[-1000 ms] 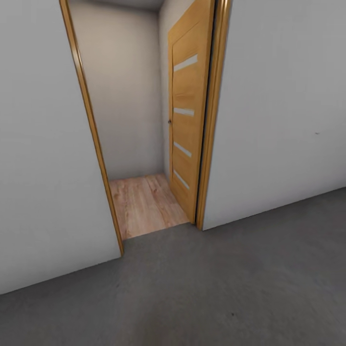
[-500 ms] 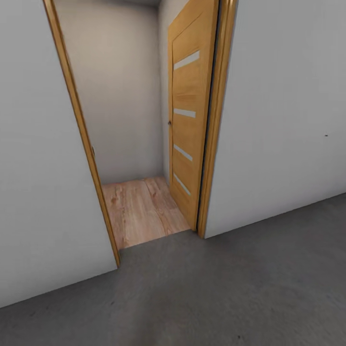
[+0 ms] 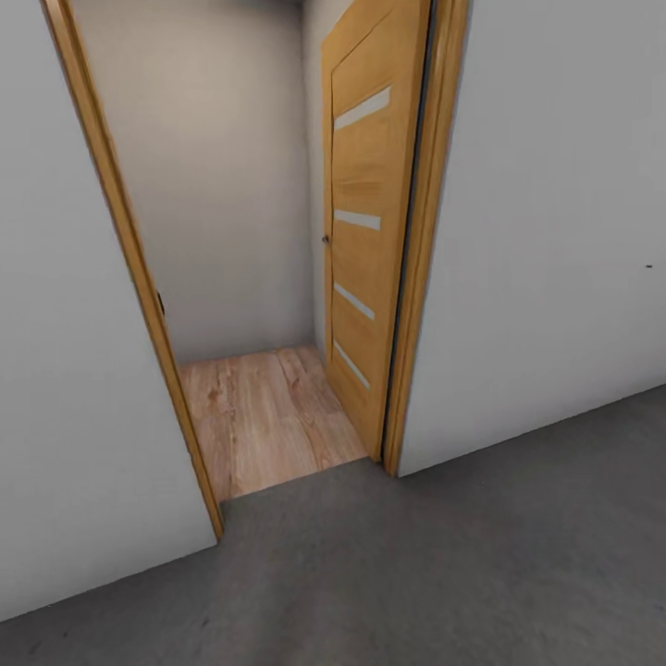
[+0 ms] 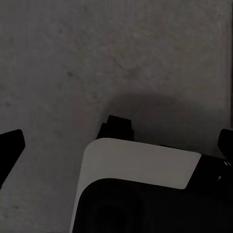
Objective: Move the two storage containers from the living room to the garage. In the garage, place one container on the floor and stack the other container on top of it (either order is fine).
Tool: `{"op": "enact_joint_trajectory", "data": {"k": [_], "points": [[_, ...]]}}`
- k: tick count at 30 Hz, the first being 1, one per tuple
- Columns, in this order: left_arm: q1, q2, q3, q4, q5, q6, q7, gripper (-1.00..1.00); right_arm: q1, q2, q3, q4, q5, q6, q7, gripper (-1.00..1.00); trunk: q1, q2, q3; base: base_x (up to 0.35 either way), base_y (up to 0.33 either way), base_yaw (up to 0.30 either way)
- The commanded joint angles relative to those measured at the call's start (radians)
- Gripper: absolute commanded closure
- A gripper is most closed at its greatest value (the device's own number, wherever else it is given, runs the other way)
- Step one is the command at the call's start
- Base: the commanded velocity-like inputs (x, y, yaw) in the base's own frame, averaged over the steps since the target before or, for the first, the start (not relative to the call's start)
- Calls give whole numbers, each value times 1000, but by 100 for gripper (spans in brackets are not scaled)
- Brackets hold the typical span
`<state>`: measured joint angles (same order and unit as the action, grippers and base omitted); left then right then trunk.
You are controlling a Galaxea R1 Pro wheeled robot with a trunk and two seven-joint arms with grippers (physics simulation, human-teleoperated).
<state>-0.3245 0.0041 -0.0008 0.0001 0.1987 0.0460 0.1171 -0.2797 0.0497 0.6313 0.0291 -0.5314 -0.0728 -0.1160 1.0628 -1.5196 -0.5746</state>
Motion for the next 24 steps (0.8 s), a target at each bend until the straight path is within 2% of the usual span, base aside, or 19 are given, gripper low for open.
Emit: {"op": "enact_joint_trajectory", "data": {"k": [1, 5, 10, 24], "points": [[-1, 0, -1, 0, 6, 3, 2, -100, -1, 1, 8, 3, -9, -5, -1, -100, 0, 0, -1, 308, 0, 0], [-1, -2, -1, 0, 4, 3, 1, -100, -1, 1, 10, 3, -7, -8, -3, -100, 0, 0, -1, 308, 0, 0], [0, -22, -1, 0, 5, 5, 1, -100, -1, 2, 11, 3, -7, -12, -10, -100, 0, 0, -1, 308, 0, 0], [22, -23, -1, 0, 5, 4, 1, -100, -1, 4, 11, 3, -10, -11, -11, -100, 0, 0, -1, 309, 0, 0]]}}
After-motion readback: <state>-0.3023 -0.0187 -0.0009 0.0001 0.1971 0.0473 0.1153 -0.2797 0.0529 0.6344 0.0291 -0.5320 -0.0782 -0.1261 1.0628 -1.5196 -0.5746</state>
